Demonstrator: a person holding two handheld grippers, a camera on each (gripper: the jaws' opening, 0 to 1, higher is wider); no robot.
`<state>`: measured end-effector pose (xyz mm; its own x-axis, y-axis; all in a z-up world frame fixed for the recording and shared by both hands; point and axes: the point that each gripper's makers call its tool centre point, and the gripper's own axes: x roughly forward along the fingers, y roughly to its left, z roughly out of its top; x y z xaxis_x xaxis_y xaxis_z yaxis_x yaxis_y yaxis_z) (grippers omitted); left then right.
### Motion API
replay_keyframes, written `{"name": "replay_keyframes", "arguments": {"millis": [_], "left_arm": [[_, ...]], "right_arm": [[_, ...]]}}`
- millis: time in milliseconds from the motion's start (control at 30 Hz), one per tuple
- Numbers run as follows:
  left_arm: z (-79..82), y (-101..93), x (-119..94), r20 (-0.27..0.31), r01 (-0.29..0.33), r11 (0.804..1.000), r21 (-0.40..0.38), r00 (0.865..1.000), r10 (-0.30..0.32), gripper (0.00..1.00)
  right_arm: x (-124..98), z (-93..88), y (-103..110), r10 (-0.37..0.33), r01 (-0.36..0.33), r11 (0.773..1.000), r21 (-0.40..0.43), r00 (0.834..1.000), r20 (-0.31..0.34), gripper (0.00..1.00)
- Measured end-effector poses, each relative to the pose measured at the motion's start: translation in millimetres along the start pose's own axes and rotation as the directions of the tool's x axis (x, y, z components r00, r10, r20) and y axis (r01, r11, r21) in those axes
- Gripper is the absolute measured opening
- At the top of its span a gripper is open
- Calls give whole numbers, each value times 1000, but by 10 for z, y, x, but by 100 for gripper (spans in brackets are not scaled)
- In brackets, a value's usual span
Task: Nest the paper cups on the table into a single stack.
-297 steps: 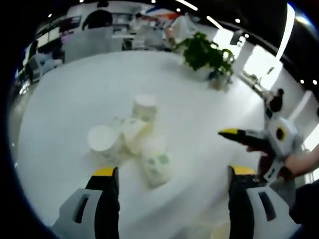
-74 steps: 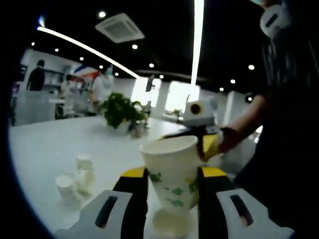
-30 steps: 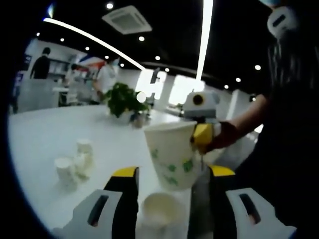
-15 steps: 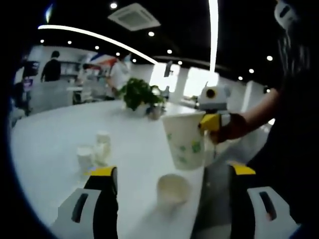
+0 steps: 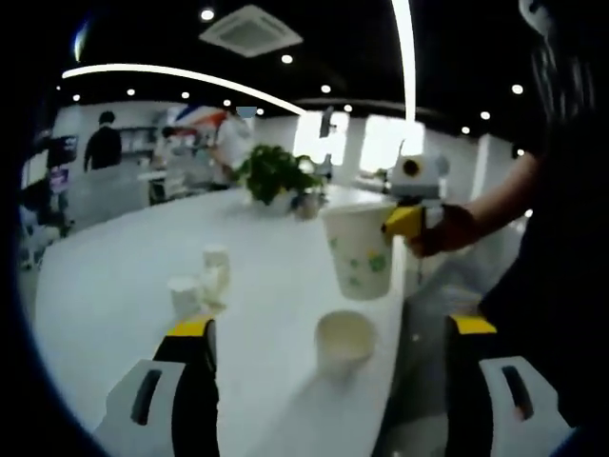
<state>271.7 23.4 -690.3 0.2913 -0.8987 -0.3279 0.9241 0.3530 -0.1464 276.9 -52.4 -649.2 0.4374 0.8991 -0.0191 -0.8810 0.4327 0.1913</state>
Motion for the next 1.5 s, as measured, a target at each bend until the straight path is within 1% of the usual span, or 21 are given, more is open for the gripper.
{"name": "replay_keyframes", "arguments": {"millis": [67,200,267,300,333,367,467,567,900,1033,1267,1500], "left_arm": [[-11,5,-9,-2,-8,1000,1,1000,8,98],[-44,15,-31,-7,-31,1000,-6,1000,31,98],[-65,12,-40,-12,-37,999,-16,999,37,98],[-81,13,-47,-17,-41,999,-20,999,40,98],[-86,15,-49,-19,-42,999,-20,999,42,98],[-98,18,-56,-26,-47,999,-20,999,46,98],[-92,25,-71,-22,-57,998,-22,998,56,98],[-119,44,-91,-27,-65,997,-33,998,64,98],[-158,32,-103,-40,-69,997,-44,997,67,98],[-142,27,-101,-36,-70,997,-40,997,68,98],[-177,19,-105,-42,-75,996,-48,996,73,98],[-200,9,-113,-48,-79,995,-55,996,76,98]], "right_arm": [[-7,-36,2,8,-8,1000,-15,1000,-6,35],[-5,-93,15,24,-25,997,-74,1000,-11,34],[17,-177,12,36,-38,996,-81,999,-25,34],[27,-226,4,34,-38,993,-107,999,-39,34],[37,-250,10,37,-41,992,-116,998,-43,34],[48,-276,13,38,-43,992,-121,998,-49,35],[86,-358,29,45,-52,990,-135,997,-60,34],[111,-433,34,51,-60,989,-133,996,-70,34],[117,-499,17,48,-58,988,-143,996,-77,34],[99,-494,1,40,-50,988,-143,997,-72,34],[91,-518,0,37,-46,989,-142,997,-72,33],[115,-583,42,53,-63,989,-134,996,-78,33]]}}
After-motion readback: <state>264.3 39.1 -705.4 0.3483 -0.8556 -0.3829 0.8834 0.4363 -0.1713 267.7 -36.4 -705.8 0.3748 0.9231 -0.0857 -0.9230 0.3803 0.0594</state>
